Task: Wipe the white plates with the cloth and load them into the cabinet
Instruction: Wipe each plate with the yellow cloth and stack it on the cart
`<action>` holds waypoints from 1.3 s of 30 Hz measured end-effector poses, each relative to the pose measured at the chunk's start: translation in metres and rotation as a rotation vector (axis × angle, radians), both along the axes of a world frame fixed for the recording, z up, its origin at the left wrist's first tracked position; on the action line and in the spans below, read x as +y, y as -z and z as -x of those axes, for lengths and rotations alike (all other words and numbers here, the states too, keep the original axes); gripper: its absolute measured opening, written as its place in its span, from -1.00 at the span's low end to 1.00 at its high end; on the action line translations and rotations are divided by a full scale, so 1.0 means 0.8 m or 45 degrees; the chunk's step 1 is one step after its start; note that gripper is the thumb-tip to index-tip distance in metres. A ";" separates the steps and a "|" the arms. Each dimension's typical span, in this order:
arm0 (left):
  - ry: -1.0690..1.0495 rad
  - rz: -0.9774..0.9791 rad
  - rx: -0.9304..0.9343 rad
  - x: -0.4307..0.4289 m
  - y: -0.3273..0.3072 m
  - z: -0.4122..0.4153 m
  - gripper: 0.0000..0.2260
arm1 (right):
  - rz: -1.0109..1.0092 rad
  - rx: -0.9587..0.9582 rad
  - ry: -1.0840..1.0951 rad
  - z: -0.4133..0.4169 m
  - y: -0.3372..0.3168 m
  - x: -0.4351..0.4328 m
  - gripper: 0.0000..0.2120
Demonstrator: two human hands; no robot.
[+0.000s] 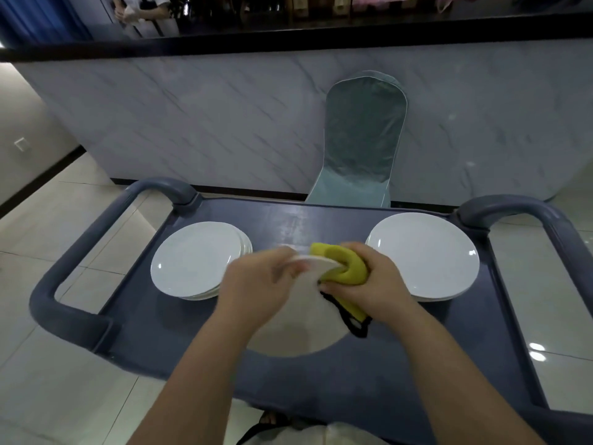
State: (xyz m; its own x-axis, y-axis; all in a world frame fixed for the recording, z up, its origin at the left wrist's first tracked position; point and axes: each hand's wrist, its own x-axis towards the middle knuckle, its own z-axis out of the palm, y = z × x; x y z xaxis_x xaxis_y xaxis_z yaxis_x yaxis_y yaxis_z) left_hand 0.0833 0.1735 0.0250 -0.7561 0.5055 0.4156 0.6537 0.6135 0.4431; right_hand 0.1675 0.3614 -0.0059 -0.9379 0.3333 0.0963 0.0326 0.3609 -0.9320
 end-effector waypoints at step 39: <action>0.157 -0.204 -0.195 -0.002 -0.039 0.003 -0.77 | -0.245 0.217 -0.170 0.004 -0.067 0.015 -0.66</action>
